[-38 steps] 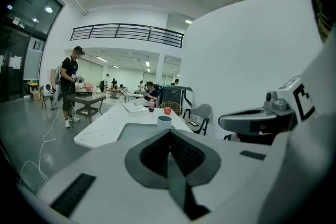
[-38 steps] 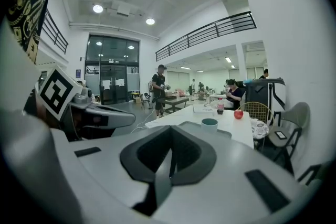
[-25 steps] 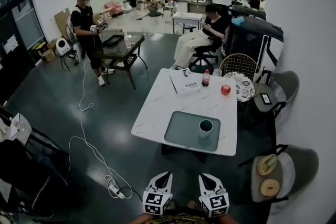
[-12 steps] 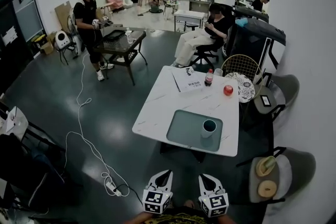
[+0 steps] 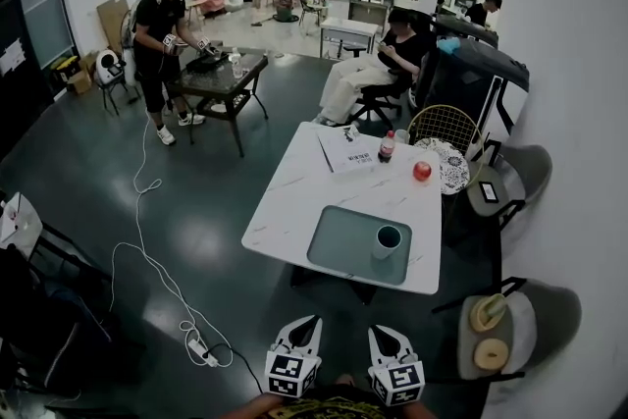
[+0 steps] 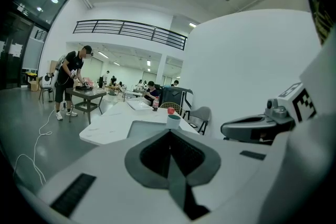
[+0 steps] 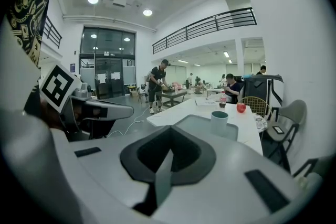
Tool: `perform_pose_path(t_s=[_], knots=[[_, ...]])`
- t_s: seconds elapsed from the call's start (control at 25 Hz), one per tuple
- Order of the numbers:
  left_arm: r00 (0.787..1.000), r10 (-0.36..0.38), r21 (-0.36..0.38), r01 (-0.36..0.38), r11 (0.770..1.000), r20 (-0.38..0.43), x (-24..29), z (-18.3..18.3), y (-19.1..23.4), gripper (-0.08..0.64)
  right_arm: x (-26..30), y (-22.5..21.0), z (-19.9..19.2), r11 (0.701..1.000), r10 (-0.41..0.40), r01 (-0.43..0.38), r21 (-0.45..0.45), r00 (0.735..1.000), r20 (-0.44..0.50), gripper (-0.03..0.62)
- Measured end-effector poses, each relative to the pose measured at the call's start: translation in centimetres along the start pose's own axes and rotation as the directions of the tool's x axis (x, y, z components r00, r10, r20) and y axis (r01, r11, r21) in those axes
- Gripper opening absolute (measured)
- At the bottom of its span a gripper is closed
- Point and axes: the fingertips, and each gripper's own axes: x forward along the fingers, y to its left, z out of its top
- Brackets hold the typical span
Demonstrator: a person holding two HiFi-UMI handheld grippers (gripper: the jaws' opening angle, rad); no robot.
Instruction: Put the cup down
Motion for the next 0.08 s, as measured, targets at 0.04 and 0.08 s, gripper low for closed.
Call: perform_pose_path(t_s=[0.04, 0.08], knots=[[1.000, -0.002, 0.000, 0.002, 1.000, 0.000, 0.02, 0.05, 0.12, 0.009, 0.12, 0.10, -0.10, 1.000, 0.002, -0.002, 0.000, 1.000, -0.001, 0.005], [1.000, -0.003, -0.001, 0.003, 1.000, 0.000, 0.04, 0.10, 0.23, 0.009, 0.24, 0.20, -0.25, 1.000, 0.005, -0.005, 0.000, 1.000, -0.002, 0.005]])
